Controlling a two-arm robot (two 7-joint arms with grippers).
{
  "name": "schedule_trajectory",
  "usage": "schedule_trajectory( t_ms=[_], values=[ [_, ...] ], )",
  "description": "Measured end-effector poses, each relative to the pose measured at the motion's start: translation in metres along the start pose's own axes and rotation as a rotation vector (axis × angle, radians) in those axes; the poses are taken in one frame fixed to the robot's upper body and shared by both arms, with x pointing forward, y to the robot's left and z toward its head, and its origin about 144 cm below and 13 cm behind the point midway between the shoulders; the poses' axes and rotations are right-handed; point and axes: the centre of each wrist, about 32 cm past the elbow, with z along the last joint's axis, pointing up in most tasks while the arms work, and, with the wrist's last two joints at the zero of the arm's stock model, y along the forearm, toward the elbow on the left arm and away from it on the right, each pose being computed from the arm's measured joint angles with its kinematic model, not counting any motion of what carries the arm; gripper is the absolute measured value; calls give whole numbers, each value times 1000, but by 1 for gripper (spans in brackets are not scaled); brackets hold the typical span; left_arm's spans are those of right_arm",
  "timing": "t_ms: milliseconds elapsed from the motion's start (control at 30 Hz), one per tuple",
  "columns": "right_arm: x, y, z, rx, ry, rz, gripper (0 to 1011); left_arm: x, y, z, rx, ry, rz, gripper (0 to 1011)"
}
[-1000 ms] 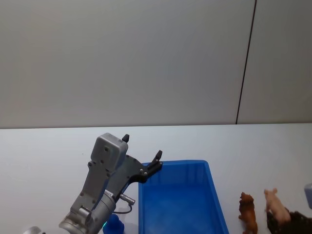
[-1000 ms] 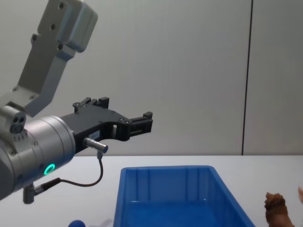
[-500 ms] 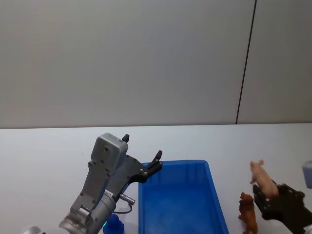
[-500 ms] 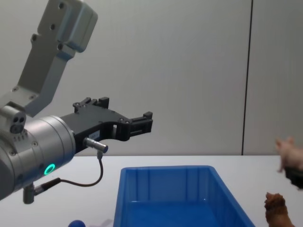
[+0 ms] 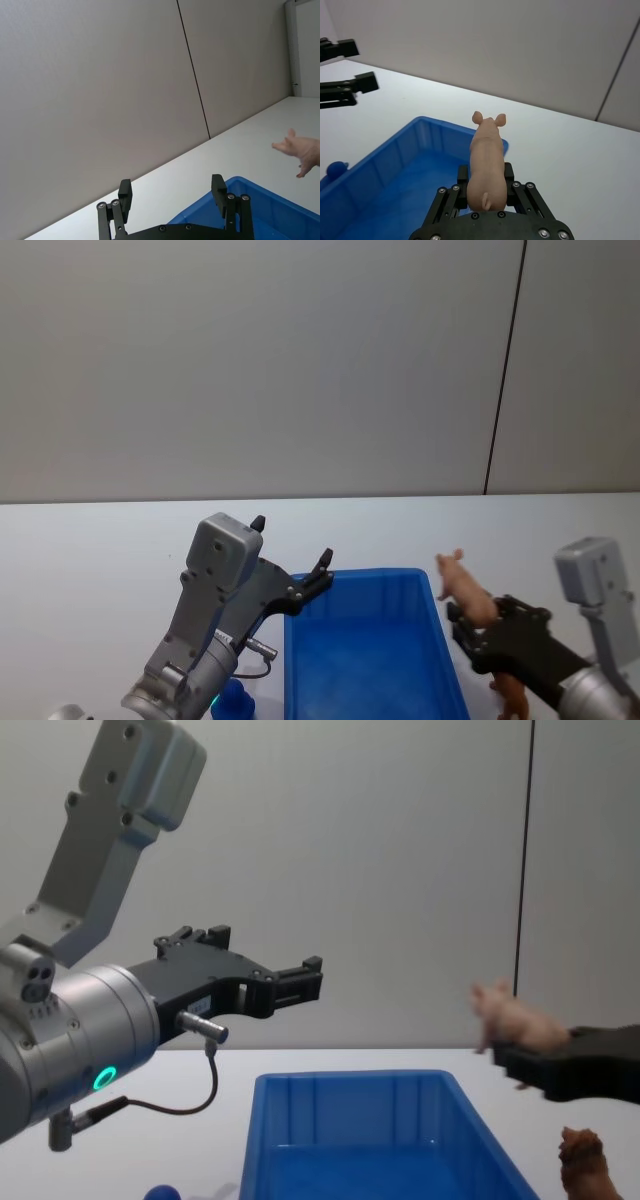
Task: Pick up the two dolls from the table and place them into the box.
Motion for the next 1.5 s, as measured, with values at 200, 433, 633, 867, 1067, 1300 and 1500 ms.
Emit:
schedule_trajectory(
  t_ms=[200, 433, 633, 867, 1067, 1300, 1500],
  values=[
    [-7, 15, 2, -1, 0, 66, 381, 0, 0, 0, 0, 0, 0, 1001],
    [-13, 27, 3, -6, -6, 110, 533, 0, 0, 0, 0, 0, 0, 1001],
    [-15, 32, 3, -15, -12, 119, 735, 0, 0, 0, 0, 0, 0, 1001],
    [-14, 33, 2, -21, -18, 97, 900, 0, 0, 0, 0, 0, 0, 1001],
    [-11, 29, 1, -25, -23, 61, 1001, 0, 0, 0, 0, 0, 0, 1001],
    [-7, 18, -1, -29, -23, 1, 1001, 0, 0, 0, 0, 0, 0, 1001],
    [-5, 7, -4, -41, -17, -52, 1001, 0, 0, 0, 0, 0, 0, 1001]
  ],
)
